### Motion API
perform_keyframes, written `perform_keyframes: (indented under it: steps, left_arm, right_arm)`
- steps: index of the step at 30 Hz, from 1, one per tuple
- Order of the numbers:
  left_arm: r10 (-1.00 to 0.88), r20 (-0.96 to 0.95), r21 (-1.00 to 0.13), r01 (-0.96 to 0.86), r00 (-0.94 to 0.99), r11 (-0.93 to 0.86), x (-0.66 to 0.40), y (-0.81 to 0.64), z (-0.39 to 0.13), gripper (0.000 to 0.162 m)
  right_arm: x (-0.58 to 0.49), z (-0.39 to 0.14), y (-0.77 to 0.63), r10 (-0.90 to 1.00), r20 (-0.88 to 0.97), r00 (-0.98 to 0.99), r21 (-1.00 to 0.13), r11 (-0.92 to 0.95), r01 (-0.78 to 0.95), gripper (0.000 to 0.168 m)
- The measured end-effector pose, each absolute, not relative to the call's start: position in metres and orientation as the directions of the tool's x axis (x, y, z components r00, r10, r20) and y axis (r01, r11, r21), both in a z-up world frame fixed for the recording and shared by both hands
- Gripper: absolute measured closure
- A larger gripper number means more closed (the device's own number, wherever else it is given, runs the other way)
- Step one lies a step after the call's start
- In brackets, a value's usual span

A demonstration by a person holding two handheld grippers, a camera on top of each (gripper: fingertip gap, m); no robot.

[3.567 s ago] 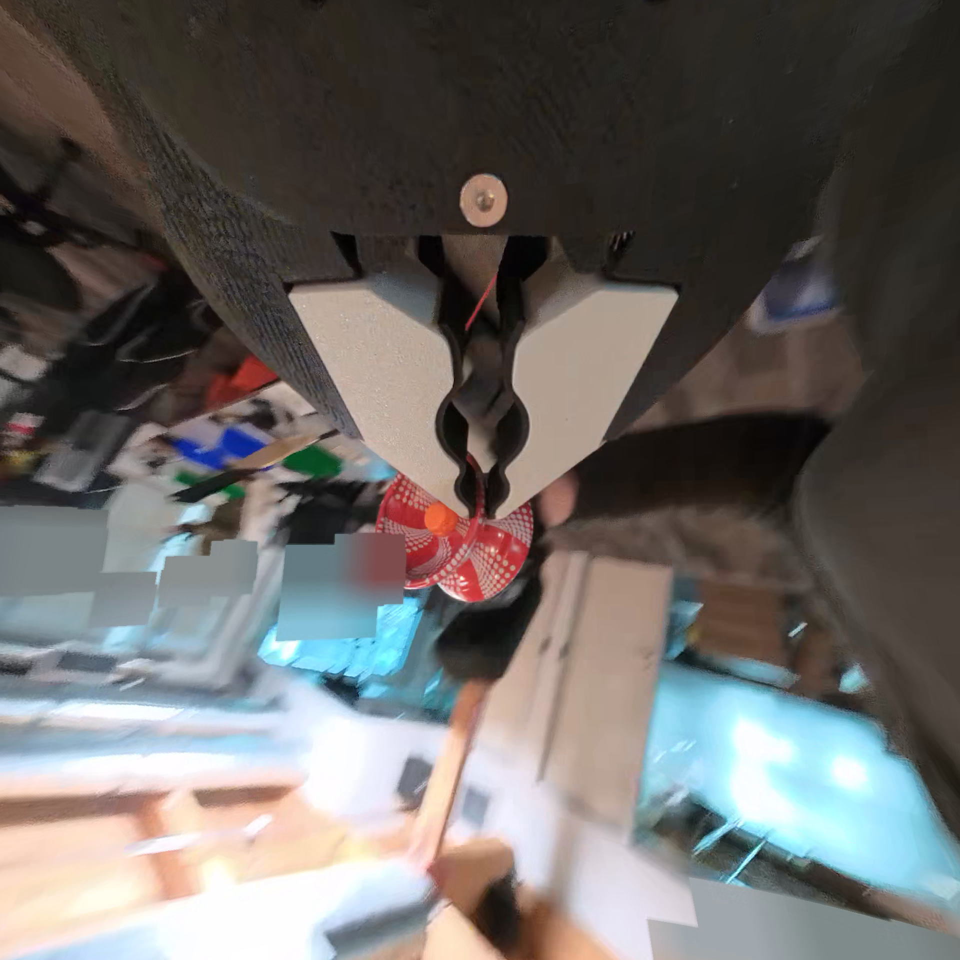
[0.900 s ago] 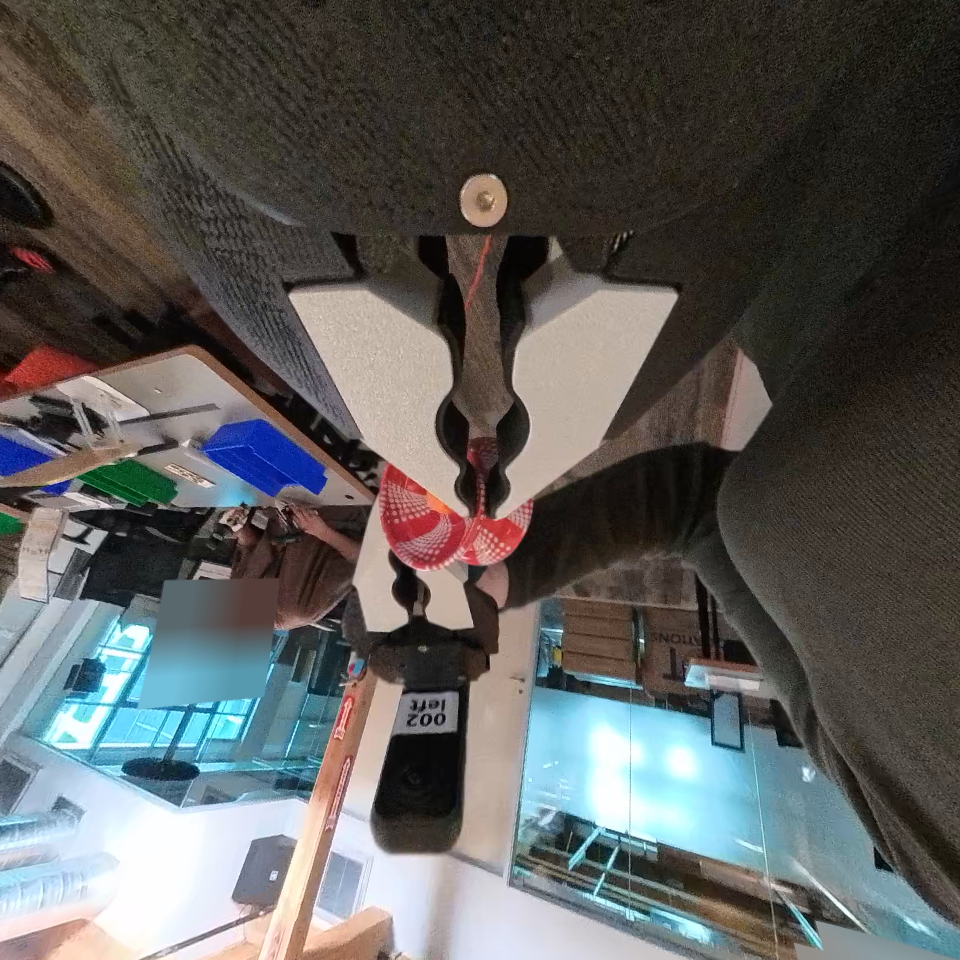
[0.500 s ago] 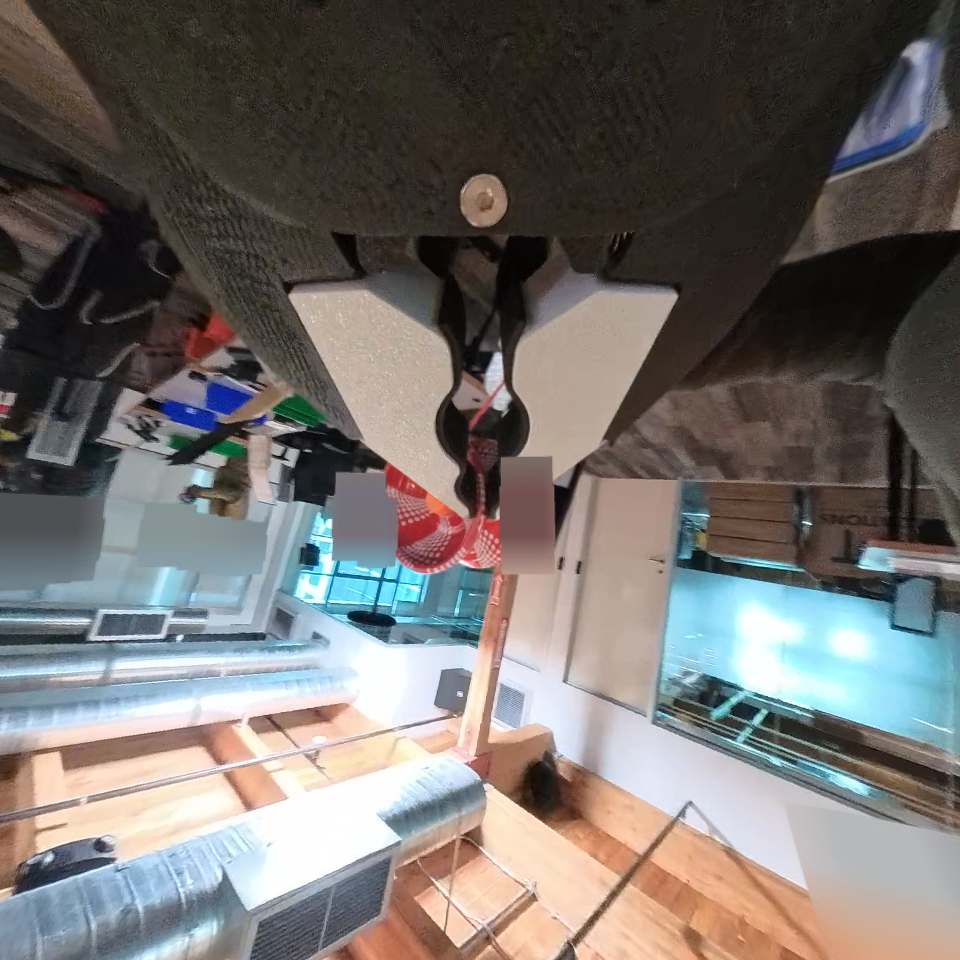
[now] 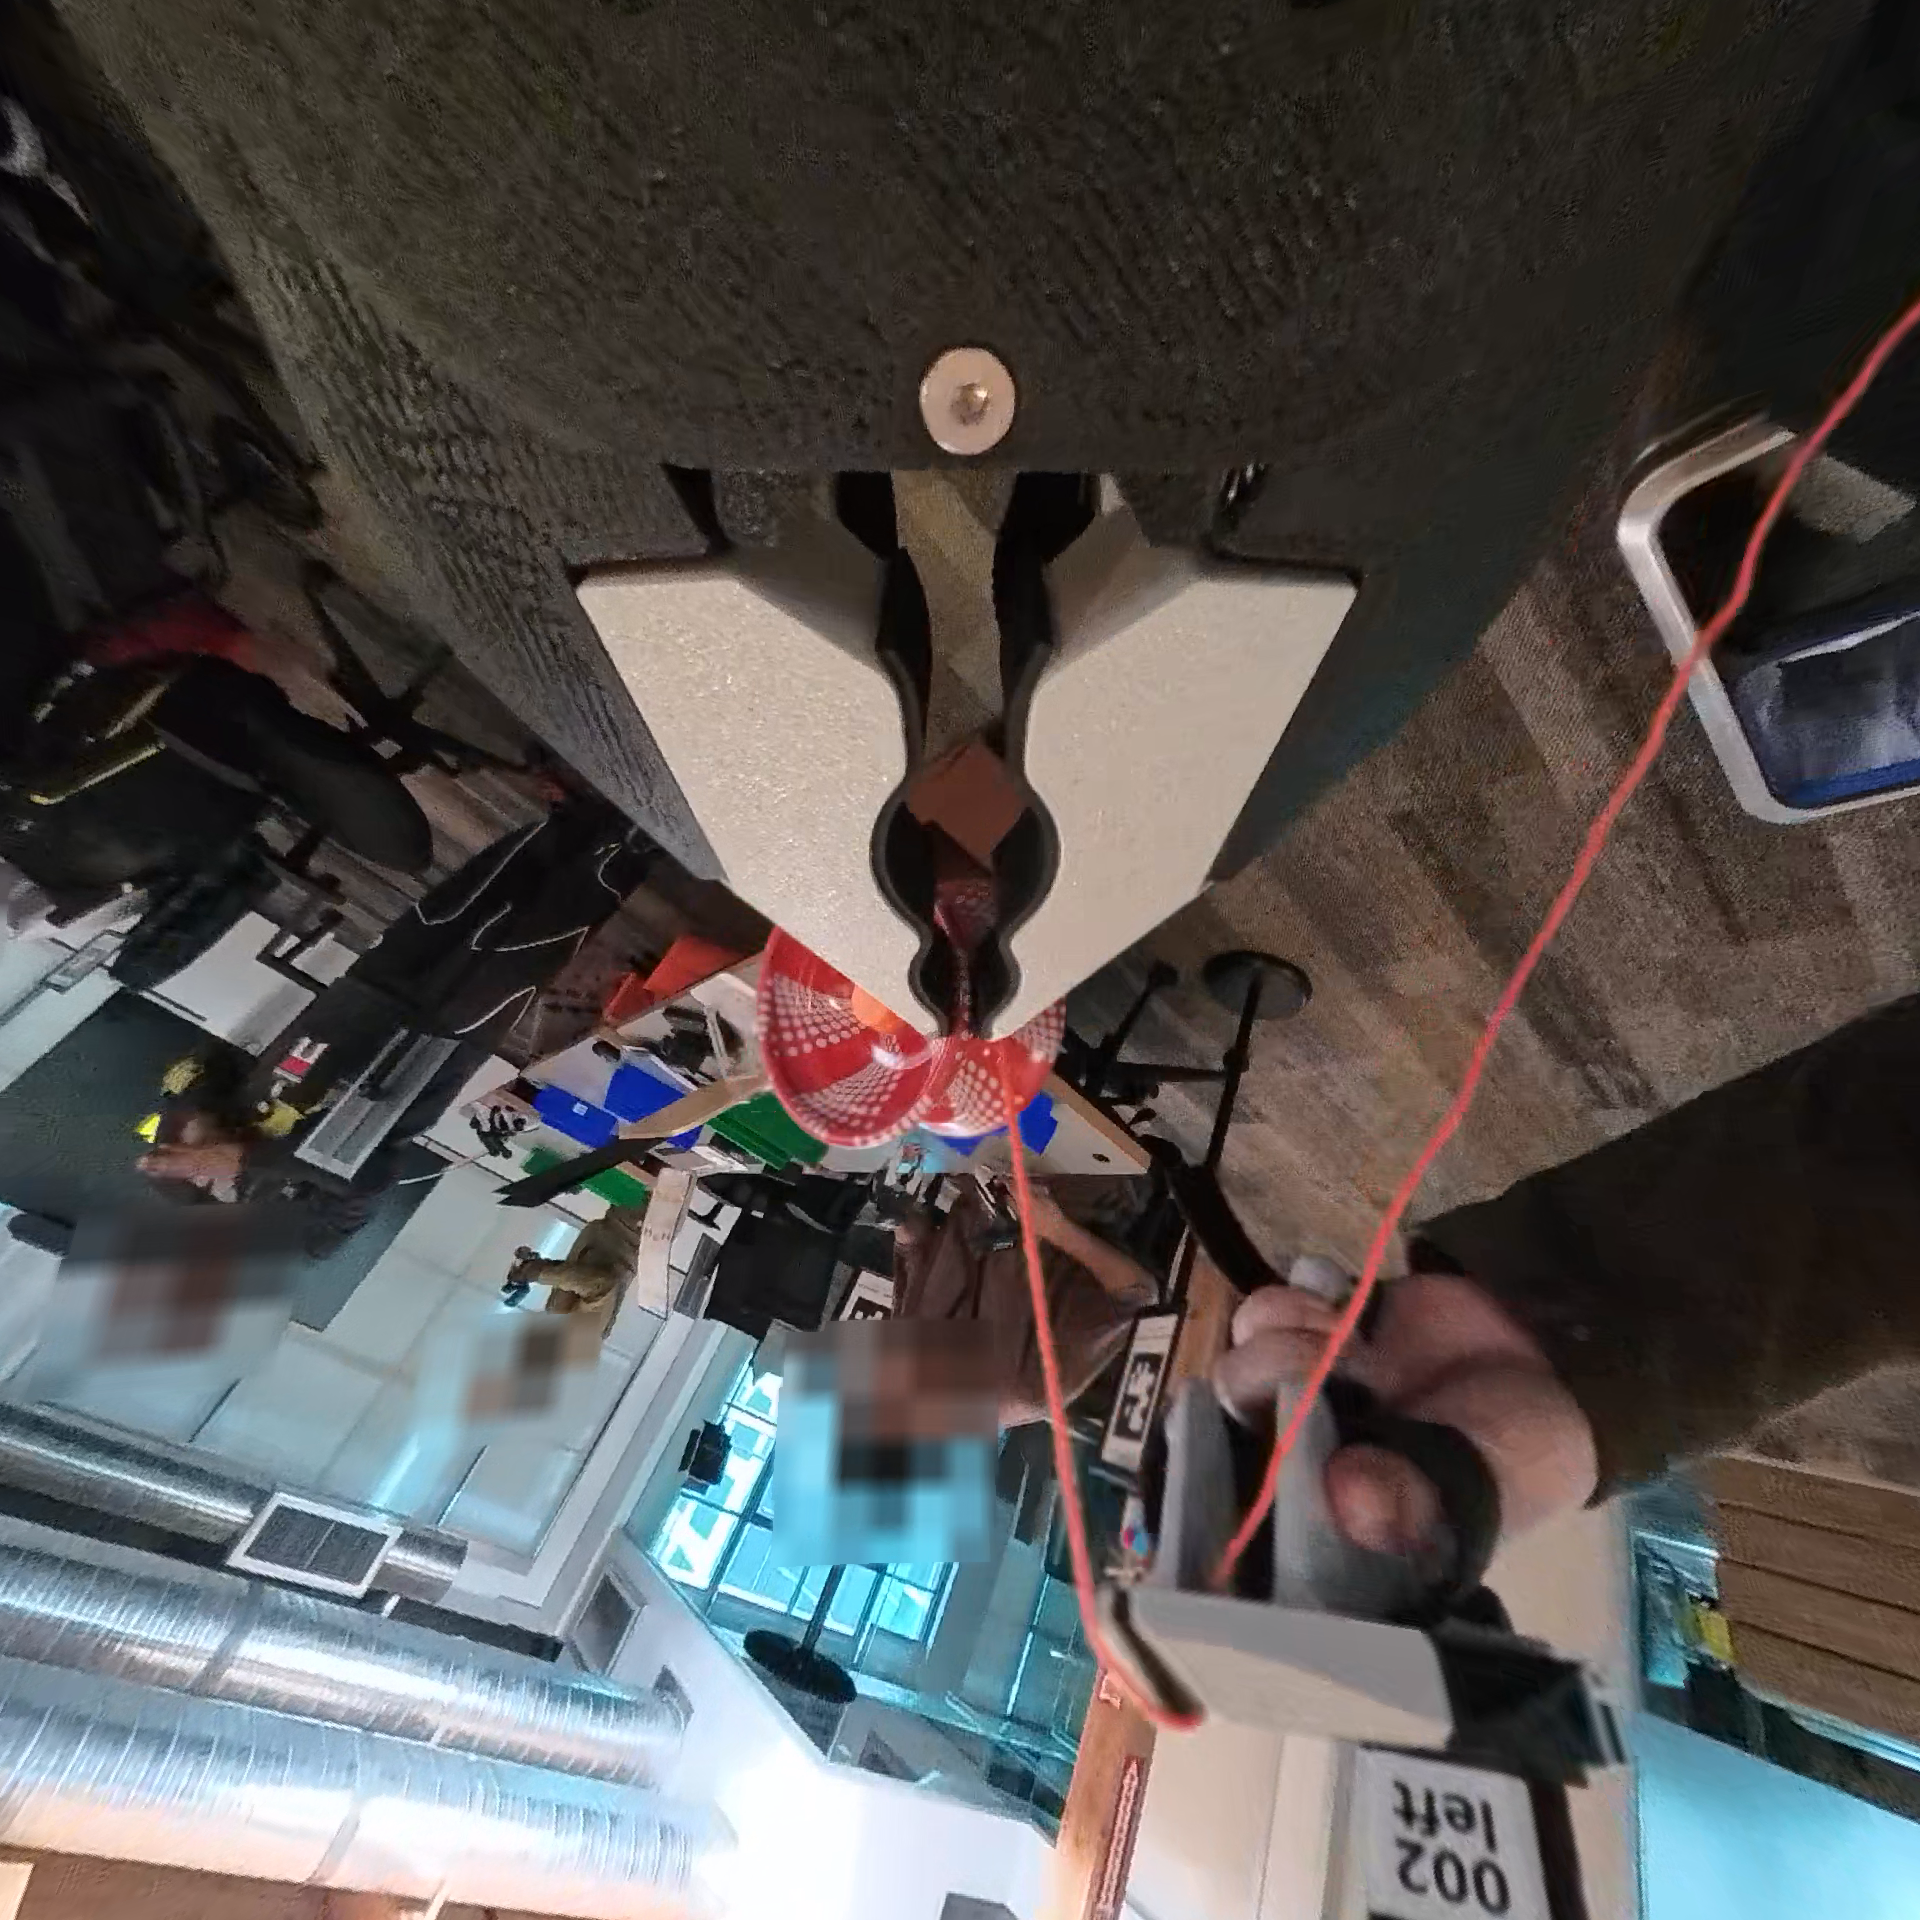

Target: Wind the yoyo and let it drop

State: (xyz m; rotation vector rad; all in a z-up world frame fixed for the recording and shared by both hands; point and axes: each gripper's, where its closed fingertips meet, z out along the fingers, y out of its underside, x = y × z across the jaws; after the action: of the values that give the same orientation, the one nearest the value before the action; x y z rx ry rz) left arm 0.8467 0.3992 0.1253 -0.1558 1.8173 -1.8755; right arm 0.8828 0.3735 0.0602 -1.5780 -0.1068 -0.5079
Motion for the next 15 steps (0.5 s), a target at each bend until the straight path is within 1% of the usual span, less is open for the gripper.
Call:
perform_keyframes:
  steps: [2, 5, 7, 9, 10, 12, 13, 15]
  left_arm:
    - [-0.509, -0.266, -0.958, 0.282, -0.819, 0.047, 0.861, 0.409, 0.128, 0.162]
    - [-0.588, -0.243, -0.964, 0.261, -0.771, 0.057, 0.882, 0.421, 0.126, 0.162]
    - [-0.637, -0.229, -0.971, 0.222, -0.736, 0.092, 0.899, 0.429, 0.116, 0.162]
    - [-0.658, -0.203, -0.979, 0.151, -0.725, 0.137, 0.915, 0.433, 0.094, 0.162]
    - [-0.649, -0.182, -0.983, 0.112, -0.739, 0.148, 0.918, 0.432, 0.081, 0.162]
    - [-0.616, -0.126, -0.987, 0.036, -0.778, 0.156, 0.919, 0.425, 0.056, 0.162]
    - [-0.596, -0.103, -0.986, 0.004, -0.796, 0.165, 0.916, 0.420, 0.044, 0.162]
    - [-0.537, -0.077, -0.980, -0.036, -0.840, 0.197, 0.905, 0.408, 0.025, 0.162]
  right_arm:
    - [0.873, 0.058, 0.376, -0.179, 0.369, 0.912, -0.929, -0.071, 0.362, 0.167]
    - [0.841, 0.056, 0.383, 0.016, 0.340, 0.940, -0.940, 0.004, 0.340, 0.167]
    - [0.815, 0.063, 0.384, 0.158, 0.326, 0.932, -0.944, 0.102, 0.313, 0.167]
    - [0.796, 0.084, 0.379, 0.235, 0.309, 0.922, -0.934, 0.261, 0.246, 0.167]
    - [0.793, 0.096, 0.375, 0.241, 0.302, 0.922, -0.919, 0.330, 0.214, 0.167]
    - [0.806, 0.114, 0.370, 0.151, 0.277, 0.949, -0.887, 0.420, 0.193, 0.167]
    - [0.815, 0.118, 0.368, 0.097, 0.267, 0.959, -0.881, 0.428, 0.202, 0.168]
    - [0.841, 0.119, 0.367, -0.081, 0.247, 0.966, -0.880, 0.398, 0.258, 0.168]
